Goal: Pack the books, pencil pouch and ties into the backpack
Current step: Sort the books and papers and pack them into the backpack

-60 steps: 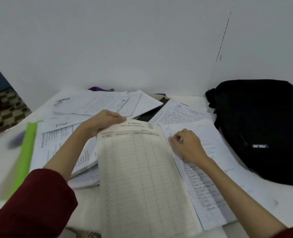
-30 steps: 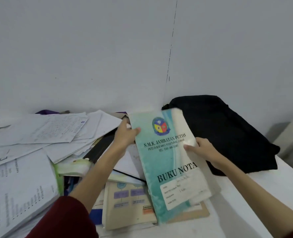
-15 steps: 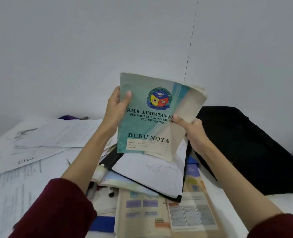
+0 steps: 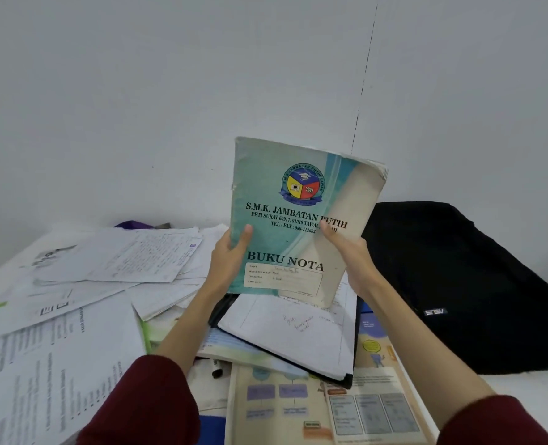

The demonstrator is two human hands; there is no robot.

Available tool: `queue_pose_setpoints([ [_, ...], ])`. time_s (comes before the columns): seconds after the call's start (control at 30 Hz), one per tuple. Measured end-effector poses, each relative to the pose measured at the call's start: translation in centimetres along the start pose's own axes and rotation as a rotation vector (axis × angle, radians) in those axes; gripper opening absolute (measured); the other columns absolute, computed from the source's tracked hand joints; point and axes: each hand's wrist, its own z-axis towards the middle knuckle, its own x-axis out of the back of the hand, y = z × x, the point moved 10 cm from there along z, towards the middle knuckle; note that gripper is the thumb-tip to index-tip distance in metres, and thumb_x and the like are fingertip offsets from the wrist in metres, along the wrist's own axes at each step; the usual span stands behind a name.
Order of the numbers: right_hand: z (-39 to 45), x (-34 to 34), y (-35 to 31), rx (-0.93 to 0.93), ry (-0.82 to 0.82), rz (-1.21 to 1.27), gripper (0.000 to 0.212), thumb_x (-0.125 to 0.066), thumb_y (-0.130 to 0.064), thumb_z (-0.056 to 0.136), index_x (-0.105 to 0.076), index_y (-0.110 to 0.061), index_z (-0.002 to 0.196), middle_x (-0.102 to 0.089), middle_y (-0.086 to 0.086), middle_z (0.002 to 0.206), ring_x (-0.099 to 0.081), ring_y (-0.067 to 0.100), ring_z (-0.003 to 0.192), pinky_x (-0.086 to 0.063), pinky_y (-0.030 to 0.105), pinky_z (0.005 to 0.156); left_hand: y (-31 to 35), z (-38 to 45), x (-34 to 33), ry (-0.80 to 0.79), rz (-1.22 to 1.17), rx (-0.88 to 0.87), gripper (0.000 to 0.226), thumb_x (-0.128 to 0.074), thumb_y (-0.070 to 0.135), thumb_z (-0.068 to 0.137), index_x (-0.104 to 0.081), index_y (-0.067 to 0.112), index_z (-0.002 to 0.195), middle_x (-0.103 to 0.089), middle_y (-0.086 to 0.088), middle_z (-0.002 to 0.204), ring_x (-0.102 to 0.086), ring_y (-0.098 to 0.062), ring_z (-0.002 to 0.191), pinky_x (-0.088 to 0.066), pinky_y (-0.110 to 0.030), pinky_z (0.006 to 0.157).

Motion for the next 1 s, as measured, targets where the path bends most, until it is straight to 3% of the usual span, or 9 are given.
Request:
queue_pose_setpoints([
  [0.17,-0.2,-0.3,0.4,-0.011,-0.003,-0.014,0.064,-0.073,-0.048,0.064,-0.062,-0.02,0.12,-0.07,-0.003,0.111,-0.065,0.016,0.104,-0.049,0.041,0.096,-1.4,-0.3,0.0,-0.024,0.063,0.013,0.036,-0.054,0.047,0.087,-0.057,0.02,0.112,-0.07,-0.002,0.105,-0.068,-0.017,0.093,-0.056,-0.037,0.084],
  [0.4,-1.0,1.9,-1.4,-0.012,0.015,-0.014,0.033,-0.064,-0.033,0.085,-0.064,-0.018,0.114,-0.07,0.004,0.111,-0.069,0.018,0.097,-0.056,0.034,0.083,0.2,-0.4,-0.9,0.018,0.064,-0.007,0.023,-0.06,0.037,0.089,-0.059,0.022,0.107,-0.07,-0.003,0.101,-0.068,-0.023,0.092,-0.055,-0.043,0.083],
  [0.47,-1.9,3.9,-1.8,-0.068,-0.003,0.039,0.032,-0.06,-0.032,0.089,-0.062,-0.016,0.117,-0.072,0.004,0.106,-0.071,0.019,0.091,-0.058,0.031,0.071,0.2,-0.8,-3.1,-0.064,0.002,0.072,0.026,-0.061,0.031,0.089,-0.06,0.016,0.111,-0.069,-0.006,0.103,-0.067,-0.025,0.094,-0.054,-0.043,0.086],
  [0.57,-3.6,7.5,-2.3,-0.133,-0.042,0.123,0.035,-0.055,-0.035,0.089,-0.06,-0.017,0.119,-0.073,0.004,0.103,-0.071,0.021,0.088,-0.057,0.03,0.062,0.2,-1.6,-7.8,-0.21,-0.087,0.166,0.013,-0.063,0.027,0.088,-0.062,0.02,0.099,-0.07,-0.007,0.102,-0.066,-0.026,0.097,-0.051,-0.045,0.091],
  [0.63,-5.0,10.5,-2.5,-0.158,-0.026,0.163,0.034,-0.055,-0.031,0.086,-0.061,-0.017,0.117,-0.072,0.005,0.105,-0.071,0.023,0.091,-0.059,0.035,0.064,0.2,-2.1,-11.3,-0.282,-0.12,0.187,0.013,-0.064,0.026,0.087,-0.063,0.02,0.098,-0.071,-0.007,0.101,-0.067,-0.027,0.097,-0.05,-0.047,0.092],
  [0.7,-6.0,14.1,-2.6,-0.164,0.018,0.096,0.037,-0.057,-0.022,0.085,-0.059,-0.014,0.121,-0.069,0.008,0.114,-0.068,0.028,0.101,-0.058,0.042,0.075,0.0,-2.8,-15.3,-0.353,-0.093,0.214,0.026,-0.064,0.029,0.086,-0.062,0.014,0.108,-0.071,-0.008,0.102,-0.067,-0.027,0.097,-0.05,-0.048,0.093],
  [0.8,-7.1,21.0,-3.7,-0.155,0.166,-0.015,0.034,-0.061,-0.007,0.083,-0.062,-0.009,0.117,-0.067,0.015,0.116,-0.069,0.03,0.096,-0.058,0.043,0.078,-0.3,-4.5,-22.1,-0.52,-0.029,0.227,0.031,-0.059,0.031,0.09,-0.061,0.011,0.114,-0.071,-0.004,0.099,-0.068,-0.02,0.089,-0.054,-0.038,0.085],
  [0.9,-8.7,27.6,-5.4,-0.158,0.316,-0.073,0.033,-0.066,-0.002,0.076,-0.064,-0.004,0.11,-0.069,0.018,0.109,-0.071,0.029,0.084,-0.058,0.045,0.075,-0.8,-6.0,-28.4,-0.72,0.225,0.058,0.04,-0.052,0.045,0.091,-0.06,0.015,0.116,-0.068,-0.001,0.112,-0.066,-0.016,0.098,-0.052,-0.038,0.091],
  [1.0,-10.5,33.3,-7.4,-0.118,0.433,-0.086,0.037,-0.067,0.0,0.077,-0.063,-0.001,0.114,-0.068,0.019,0.11,-0.067,0.036,0.097,-0.051,0.053,0.089,-1.5,-8.2,-33.8,-0.93,0.604,-0.223,0.05,-0.048,0.06,0.087,-0.057,0.024,0.122,-0.061,0.006,0.119,-0.058,-0.011,0.105,-0.045,-0.036,0.097],
])
